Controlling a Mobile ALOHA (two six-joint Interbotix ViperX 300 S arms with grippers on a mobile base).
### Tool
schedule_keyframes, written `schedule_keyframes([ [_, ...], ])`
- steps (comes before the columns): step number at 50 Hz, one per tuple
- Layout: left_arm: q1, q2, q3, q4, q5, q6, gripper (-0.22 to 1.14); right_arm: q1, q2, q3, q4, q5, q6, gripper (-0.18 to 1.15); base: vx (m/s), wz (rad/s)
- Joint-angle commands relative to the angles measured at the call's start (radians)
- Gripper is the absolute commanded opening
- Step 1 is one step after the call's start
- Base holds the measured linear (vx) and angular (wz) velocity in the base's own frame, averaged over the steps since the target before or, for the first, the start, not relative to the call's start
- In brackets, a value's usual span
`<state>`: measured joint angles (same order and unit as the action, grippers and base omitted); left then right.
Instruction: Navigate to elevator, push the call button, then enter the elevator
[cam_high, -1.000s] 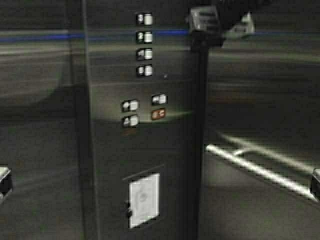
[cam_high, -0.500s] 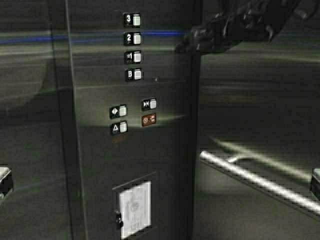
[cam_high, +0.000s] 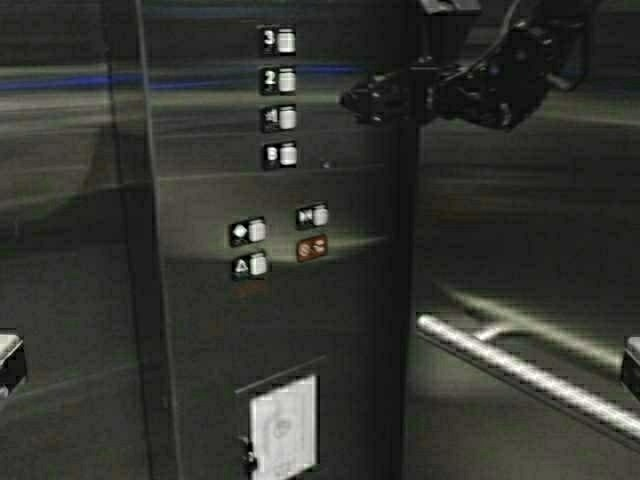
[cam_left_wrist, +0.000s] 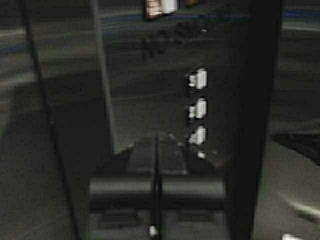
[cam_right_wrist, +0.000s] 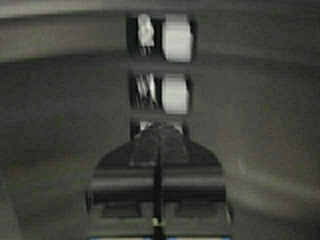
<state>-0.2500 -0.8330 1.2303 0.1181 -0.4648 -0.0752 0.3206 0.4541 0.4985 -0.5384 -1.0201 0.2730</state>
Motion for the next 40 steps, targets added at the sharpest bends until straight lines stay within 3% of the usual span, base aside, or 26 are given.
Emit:
schedule_keyframes([
  [1,0.0,0.008,-0.008,-0.002,-0.003,0.0,0.03,0.009,0.009,-0.055,0.003,-0.015,-0.003,0.06,0.07,0.08],
  [40,0.0,0.011,-0.005,-0.002,-0.005,0.003,0.03,0.02,0.132,-0.138,0.052,-0.015,-0.005,0.06,0.05,0.06],
])
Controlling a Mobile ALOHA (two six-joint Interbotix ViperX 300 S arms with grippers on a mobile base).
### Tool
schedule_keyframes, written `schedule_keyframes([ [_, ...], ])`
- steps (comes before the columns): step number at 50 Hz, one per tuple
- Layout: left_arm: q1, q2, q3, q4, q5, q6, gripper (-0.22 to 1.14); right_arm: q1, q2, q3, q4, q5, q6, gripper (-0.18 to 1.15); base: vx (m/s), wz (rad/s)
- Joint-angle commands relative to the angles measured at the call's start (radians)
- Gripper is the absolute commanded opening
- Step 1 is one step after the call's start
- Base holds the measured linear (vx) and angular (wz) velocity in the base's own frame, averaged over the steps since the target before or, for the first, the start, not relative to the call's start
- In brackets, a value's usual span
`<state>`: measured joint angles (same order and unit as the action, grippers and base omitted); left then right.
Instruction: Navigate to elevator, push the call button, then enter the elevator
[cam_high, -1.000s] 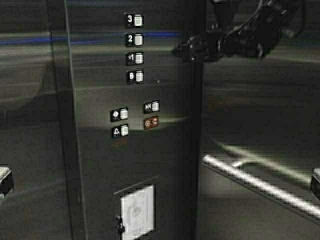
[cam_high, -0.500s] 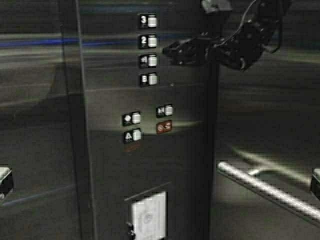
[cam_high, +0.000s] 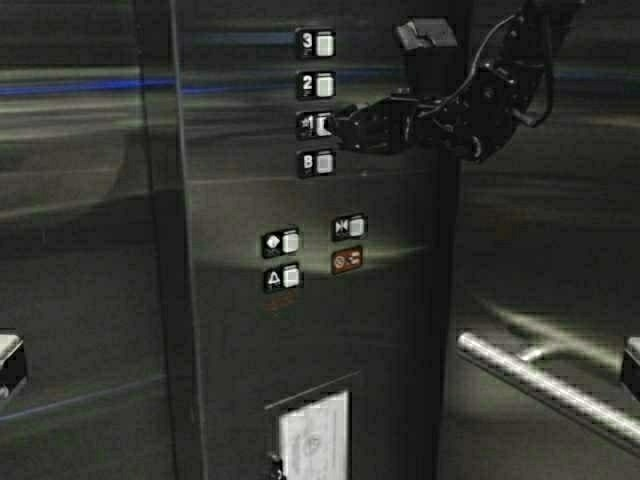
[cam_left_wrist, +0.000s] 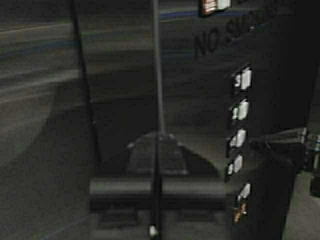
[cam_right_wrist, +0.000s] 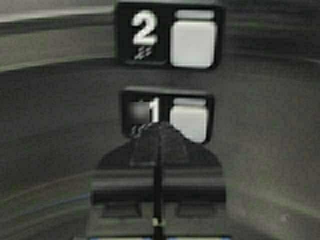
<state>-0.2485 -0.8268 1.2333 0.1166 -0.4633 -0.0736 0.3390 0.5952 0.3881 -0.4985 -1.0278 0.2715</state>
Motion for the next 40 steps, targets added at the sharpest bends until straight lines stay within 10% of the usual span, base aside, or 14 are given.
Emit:
schedule_keyframes([
  [1,-0.002,0.006,-0.008,0.0,-0.006,0.002,0.03,0.002,-0.006,-0.031,0.014,-0.008,-0.003,0.06,0.03,0.04],
  [24,-0.002,0.032,-0.005,0.0,-0.006,0.003,0.03,-0.002,0.02,-0.074,0.051,-0.008,-0.005,0.06,0.02,0.01],
  [40,-0.002,0.032,-0.011,-0.002,-0.006,-0.009,0.03,-0.017,-0.14,0.141,0.051,-0.015,-0.017,0.06,-0.01,-0.01],
])
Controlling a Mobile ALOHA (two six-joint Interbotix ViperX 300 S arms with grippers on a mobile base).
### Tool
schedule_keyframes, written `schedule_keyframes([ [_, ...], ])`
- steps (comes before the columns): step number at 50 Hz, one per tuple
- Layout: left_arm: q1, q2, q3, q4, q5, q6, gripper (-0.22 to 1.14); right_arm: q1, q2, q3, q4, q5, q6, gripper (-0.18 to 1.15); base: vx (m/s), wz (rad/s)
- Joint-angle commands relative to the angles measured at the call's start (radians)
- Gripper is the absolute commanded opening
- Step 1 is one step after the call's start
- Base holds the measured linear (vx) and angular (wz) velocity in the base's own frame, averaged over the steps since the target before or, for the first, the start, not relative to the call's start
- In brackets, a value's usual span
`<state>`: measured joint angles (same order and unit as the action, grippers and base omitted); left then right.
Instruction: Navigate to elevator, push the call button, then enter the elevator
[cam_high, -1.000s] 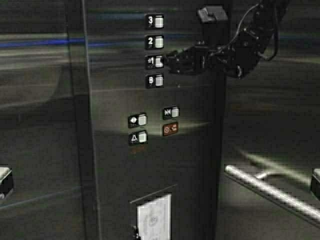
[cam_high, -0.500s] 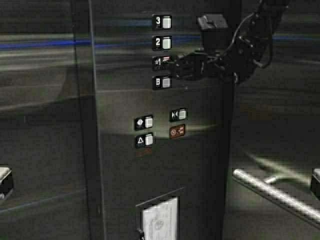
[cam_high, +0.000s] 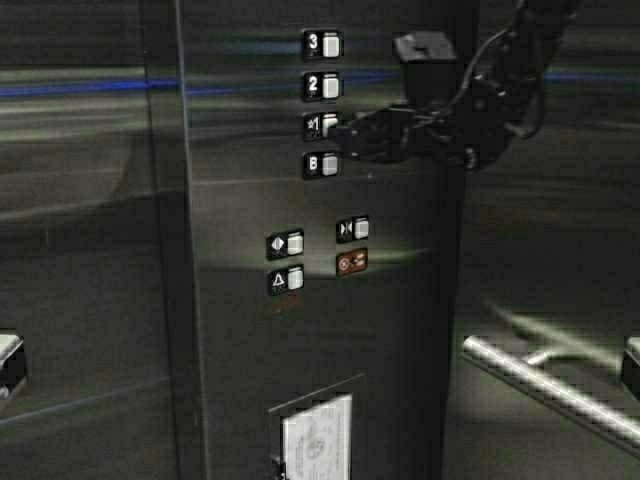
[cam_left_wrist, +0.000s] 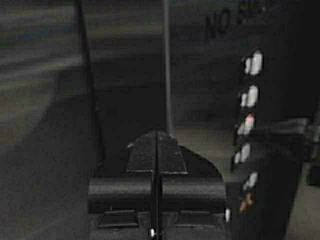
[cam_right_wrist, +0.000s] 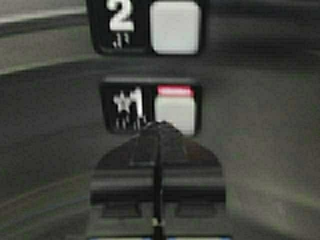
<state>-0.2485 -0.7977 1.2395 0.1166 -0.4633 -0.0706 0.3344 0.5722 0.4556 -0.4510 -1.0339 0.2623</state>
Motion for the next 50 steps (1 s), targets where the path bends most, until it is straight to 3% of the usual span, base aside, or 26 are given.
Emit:
schedule_keyframes([
  [1,-0.002,0.005,-0.018,0.0,-0.006,-0.014,0.03,-0.015,-0.129,0.087,0.003,-0.009,-0.011,0.06,0.0,0.0],
  [28,-0.002,0.087,-0.048,-0.026,-0.005,-0.017,0.03,-0.046,-0.449,0.383,0.114,0.029,0.008,0.06,-0.02,0.01],
  [50,-0.002,0.092,-0.052,-0.038,-0.003,-0.031,0.03,-0.031,-0.747,0.425,0.114,0.571,0.017,0.06,-0.09,0.17],
])
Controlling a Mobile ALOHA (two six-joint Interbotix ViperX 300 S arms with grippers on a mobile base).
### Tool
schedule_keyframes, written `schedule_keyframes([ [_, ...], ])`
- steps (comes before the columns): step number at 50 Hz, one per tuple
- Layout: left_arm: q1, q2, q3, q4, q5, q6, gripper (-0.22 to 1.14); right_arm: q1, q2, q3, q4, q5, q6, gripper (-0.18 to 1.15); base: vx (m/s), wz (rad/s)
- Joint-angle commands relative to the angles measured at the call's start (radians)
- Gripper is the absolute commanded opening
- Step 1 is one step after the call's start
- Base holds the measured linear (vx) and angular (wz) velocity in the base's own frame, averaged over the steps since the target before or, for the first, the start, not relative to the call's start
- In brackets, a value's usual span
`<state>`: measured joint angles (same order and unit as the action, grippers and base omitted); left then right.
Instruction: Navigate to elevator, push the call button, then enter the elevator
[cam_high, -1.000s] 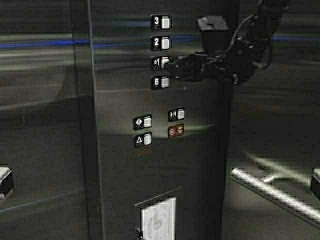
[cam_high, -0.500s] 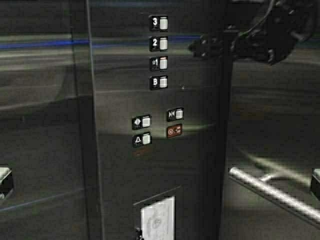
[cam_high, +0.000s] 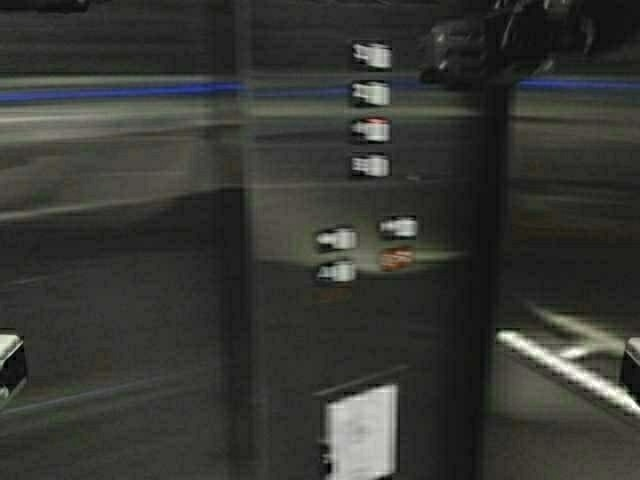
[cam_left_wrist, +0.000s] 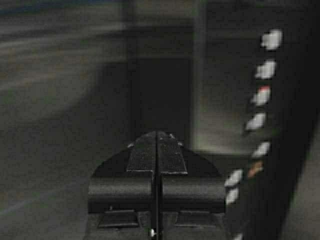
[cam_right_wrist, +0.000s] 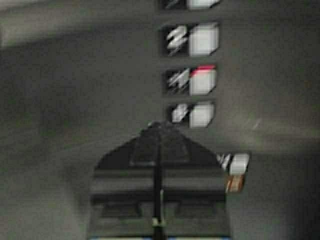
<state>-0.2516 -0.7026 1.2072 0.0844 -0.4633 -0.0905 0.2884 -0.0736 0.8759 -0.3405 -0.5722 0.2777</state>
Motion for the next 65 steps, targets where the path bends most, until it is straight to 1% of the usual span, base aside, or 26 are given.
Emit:
schedule_keyframes([
  [1,0.002,-0.005,-0.021,-0.006,-0.002,-0.014,0.03,0.02,-0.115,0.008,0.003,0.127,0.002,0.06,-0.09,0.32],
  [9,0.002,-0.002,-0.02,-0.009,0.0,-0.031,0.03,0.057,-0.192,0.008,0.005,0.279,0.003,0.06,-0.12,0.34],
  [19,0.002,0.0,-0.015,-0.009,0.002,-0.029,0.03,0.077,-0.199,-0.035,0.032,0.36,0.02,0.06,-0.19,0.29],
  [43,0.002,0.017,-0.008,-0.009,0.002,-0.012,0.03,0.08,-0.166,-0.08,0.041,0.371,0.089,0.06,-0.25,0.07],
  [48,0.002,0.02,-0.008,-0.009,0.002,-0.012,0.03,0.101,-0.184,-0.071,0.043,0.371,0.092,0.06,-0.31,0.14],
  [56,0.002,0.021,-0.008,-0.009,0.002,-0.017,0.03,0.173,-0.207,-0.071,0.041,0.371,0.091,0.06,-0.28,0.2],
  [65,0.002,0.035,-0.012,-0.009,0.002,-0.017,0.03,0.179,-0.213,-0.069,0.043,0.374,0.089,0.06,-0.25,0.26],
])
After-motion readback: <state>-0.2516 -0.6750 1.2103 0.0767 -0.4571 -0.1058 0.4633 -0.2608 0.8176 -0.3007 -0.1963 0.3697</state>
